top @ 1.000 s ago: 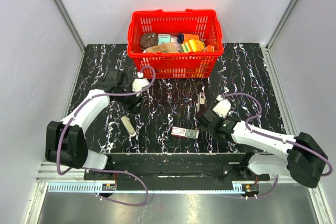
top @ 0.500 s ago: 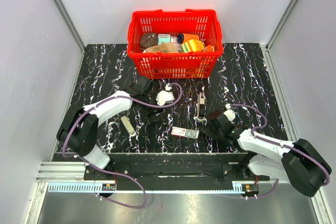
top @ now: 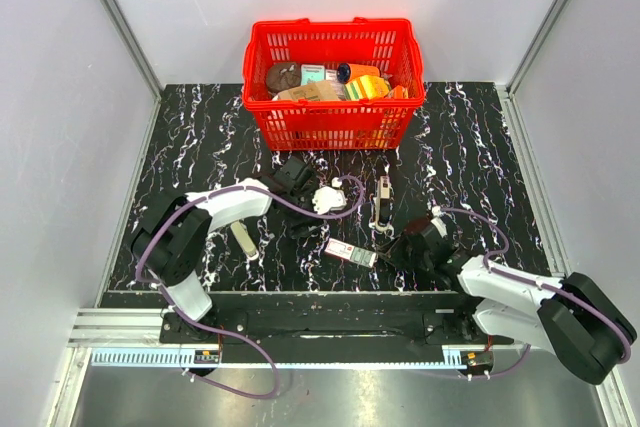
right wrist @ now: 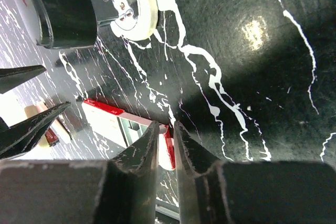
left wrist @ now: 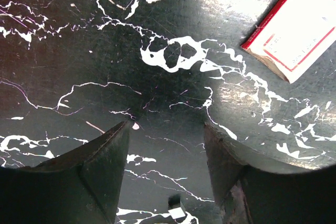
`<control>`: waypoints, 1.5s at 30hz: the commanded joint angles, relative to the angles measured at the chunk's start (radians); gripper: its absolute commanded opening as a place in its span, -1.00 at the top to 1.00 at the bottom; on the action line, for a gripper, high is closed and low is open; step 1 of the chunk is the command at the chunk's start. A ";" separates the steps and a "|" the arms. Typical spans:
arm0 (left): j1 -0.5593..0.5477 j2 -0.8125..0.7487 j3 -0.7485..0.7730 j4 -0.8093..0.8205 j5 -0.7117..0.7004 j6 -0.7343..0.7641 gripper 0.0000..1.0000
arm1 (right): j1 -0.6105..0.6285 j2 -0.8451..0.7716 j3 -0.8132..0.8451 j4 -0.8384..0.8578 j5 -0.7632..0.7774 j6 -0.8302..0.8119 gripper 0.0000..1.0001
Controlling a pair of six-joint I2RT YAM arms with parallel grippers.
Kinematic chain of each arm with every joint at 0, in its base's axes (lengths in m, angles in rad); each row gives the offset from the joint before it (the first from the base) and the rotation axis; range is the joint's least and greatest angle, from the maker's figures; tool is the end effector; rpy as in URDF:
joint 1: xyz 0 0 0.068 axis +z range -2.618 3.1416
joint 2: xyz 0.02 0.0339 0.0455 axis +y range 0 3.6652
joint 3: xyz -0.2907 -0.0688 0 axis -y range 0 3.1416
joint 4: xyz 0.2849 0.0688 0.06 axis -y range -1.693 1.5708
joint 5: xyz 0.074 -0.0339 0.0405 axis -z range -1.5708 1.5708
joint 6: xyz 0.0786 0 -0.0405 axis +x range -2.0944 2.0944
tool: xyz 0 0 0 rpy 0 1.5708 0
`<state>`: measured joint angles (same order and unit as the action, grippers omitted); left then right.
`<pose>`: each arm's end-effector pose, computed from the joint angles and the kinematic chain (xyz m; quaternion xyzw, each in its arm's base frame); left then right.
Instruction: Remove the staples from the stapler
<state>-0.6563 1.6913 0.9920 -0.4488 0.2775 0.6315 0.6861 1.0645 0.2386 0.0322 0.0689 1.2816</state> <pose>0.2823 -0.2446 0.1282 0.6045 0.7570 -0.1378 0.2061 0.1761 0.1372 0.0903 0.2838 0.8804 0.2976 0.2362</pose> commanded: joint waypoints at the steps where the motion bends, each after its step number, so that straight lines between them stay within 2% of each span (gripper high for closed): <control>1: -0.017 -0.004 0.011 0.041 -0.024 0.000 -0.25 | -0.005 -0.005 -0.032 -0.044 -0.029 0.002 0.53; 6: -0.045 0.004 0.020 0.039 -0.037 -0.001 -0.25 | -0.005 -0.053 -0.042 -0.078 -0.023 0.008 0.48; 14: -0.069 0.013 0.036 0.024 -0.063 0.016 -0.25 | -0.003 -0.233 -0.099 -0.146 0.008 0.055 0.44; 18: -0.091 0.014 0.043 0.021 -0.073 0.017 -0.25 | -0.005 -0.299 -0.133 -0.127 0.012 0.058 0.42; 21: -0.100 0.025 0.057 0.018 -0.075 0.020 -0.25 | -0.005 -0.264 -0.113 -0.101 -0.001 0.021 0.40; 26: -0.109 0.030 0.066 0.012 -0.080 0.017 -0.25 | -0.005 -0.106 -0.081 0.024 -0.066 -0.019 0.38; 30: -0.114 0.028 0.066 0.010 -0.084 0.017 -0.25 | -0.005 -0.028 -0.071 0.075 -0.090 -0.022 0.43; 37: -0.132 0.028 0.069 0.005 -0.089 0.014 -0.24 | -0.005 -0.040 -0.062 0.052 -0.087 -0.037 0.52; 45: -0.144 0.042 0.085 0.001 -0.095 0.016 -0.24 | -0.005 -0.067 -0.065 0.058 -0.098 -0.050 0.54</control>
<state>-0.7933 1.7252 1.0290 -0.4553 0.2001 0.6380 0.6861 1.0103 0.1680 0.1097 -0.0181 1.2610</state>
